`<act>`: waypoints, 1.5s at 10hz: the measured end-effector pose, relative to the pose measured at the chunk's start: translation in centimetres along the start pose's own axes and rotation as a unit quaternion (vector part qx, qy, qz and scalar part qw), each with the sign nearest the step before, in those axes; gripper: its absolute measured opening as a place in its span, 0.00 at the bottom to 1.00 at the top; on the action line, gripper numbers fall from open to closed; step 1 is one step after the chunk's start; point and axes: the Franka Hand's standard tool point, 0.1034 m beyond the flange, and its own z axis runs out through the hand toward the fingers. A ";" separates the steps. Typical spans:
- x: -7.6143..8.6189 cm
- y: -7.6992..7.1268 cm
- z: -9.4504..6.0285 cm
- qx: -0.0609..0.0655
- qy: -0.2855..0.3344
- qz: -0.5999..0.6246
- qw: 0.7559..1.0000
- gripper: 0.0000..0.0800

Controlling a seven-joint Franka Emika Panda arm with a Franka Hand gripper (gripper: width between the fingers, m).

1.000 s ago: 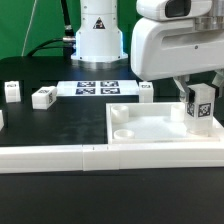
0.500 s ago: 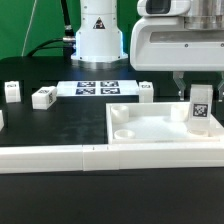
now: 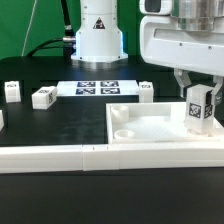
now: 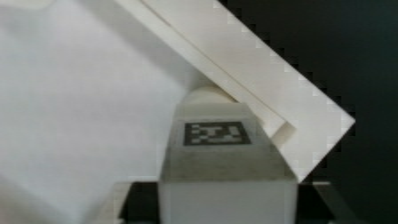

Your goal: Assemble one leg

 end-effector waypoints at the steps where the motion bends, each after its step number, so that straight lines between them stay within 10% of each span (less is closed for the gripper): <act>1: -0.1 0.0 0.0 -0.001 0.002 0.071 0.997 0.37; 5: -0.1 0.0 0.1 0.000 -0.007 0.217 0.976 0.37; 9: -0.4 -0.2 0.2 0.003 -0.006 0.174 0.985 0.68; 15: -1.0 -0.4 0.6 -0.006 -0.004 -0.183 0.983 0.81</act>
Offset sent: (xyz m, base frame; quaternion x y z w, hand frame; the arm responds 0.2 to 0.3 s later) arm 0.0039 0.0010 -0.0020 -0.0319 -0.0282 0.2074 0.9773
